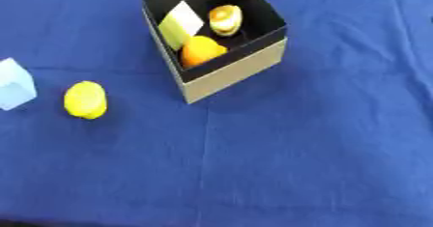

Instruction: Pick up objects on the table and place them in the box.

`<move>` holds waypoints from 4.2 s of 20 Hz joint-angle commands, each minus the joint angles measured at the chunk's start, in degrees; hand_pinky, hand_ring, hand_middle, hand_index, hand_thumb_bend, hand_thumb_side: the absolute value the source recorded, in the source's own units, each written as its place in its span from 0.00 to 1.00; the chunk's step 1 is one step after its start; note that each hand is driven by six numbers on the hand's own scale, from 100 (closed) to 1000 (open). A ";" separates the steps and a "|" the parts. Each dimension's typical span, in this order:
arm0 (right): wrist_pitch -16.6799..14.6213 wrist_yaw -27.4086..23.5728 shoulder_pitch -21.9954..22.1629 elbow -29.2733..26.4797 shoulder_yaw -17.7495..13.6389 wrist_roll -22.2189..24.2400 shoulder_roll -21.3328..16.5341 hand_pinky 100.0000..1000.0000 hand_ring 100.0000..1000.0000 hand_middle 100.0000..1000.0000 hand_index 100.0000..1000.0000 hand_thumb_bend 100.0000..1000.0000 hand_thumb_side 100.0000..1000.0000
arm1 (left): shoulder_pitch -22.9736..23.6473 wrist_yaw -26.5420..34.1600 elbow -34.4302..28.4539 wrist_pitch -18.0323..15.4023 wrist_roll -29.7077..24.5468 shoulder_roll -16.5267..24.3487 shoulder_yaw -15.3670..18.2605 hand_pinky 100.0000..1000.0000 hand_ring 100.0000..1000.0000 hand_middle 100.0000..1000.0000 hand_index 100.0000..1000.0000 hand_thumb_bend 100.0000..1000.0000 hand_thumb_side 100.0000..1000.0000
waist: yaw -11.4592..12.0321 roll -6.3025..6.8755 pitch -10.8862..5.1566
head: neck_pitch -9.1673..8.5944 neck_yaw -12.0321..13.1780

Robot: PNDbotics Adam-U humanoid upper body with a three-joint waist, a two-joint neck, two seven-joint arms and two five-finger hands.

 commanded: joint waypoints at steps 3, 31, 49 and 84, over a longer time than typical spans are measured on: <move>0.31 0.17 -0.67 -0.82 -0.95 -0.38 -0.67 0.78 0.74 0.68 0.74 0.23 0.14 | -2.16 -0.82 2.09 0.34 0.78 0.33 -0.37 0.87 0.83 0.81 0.92 0.60 0.33 | -0.08 -0.03 -0.76 | -0.95 0.64; 0.55 -0.60 -0.67 -0.82 -1.59 -1.97 0.95 0.77 0.73 0.67 0.73 0.23 0.14 | -7.36 -5.47 5.29 -1.06 -1.81 -3.41 -1.72 0.78 0.71 0.65 0.78 0.16 0.25 | -1.31 0.12 -0.06 | -1.13 1.01; -1.92 -8.45 0.37 -0.82 1.61 -3.75 8.13 0.75 0.70 0.65 0.72 0.00 0.36 | -25.35 -0.54 -5.18 -0.01 -7.09 -12.64 -5.64 0.77 0.69 0.63 0.77 0.06 0.26 | -3.56 2.81 -1.11 | -1.22 0.52; -7.21 -9.02 -4.39 -0.82 6.22 -0.12 13.72 0.75 0.69 0.64 0.71 0.00 0.35 | -33.66 -9.56 6.79 -7.42 -5.84 -24.52 -8.91 0.83 0.78 0.74 0.86 0.42 0.38 | -8.51 4.27 -1.03 | -0.50 4.01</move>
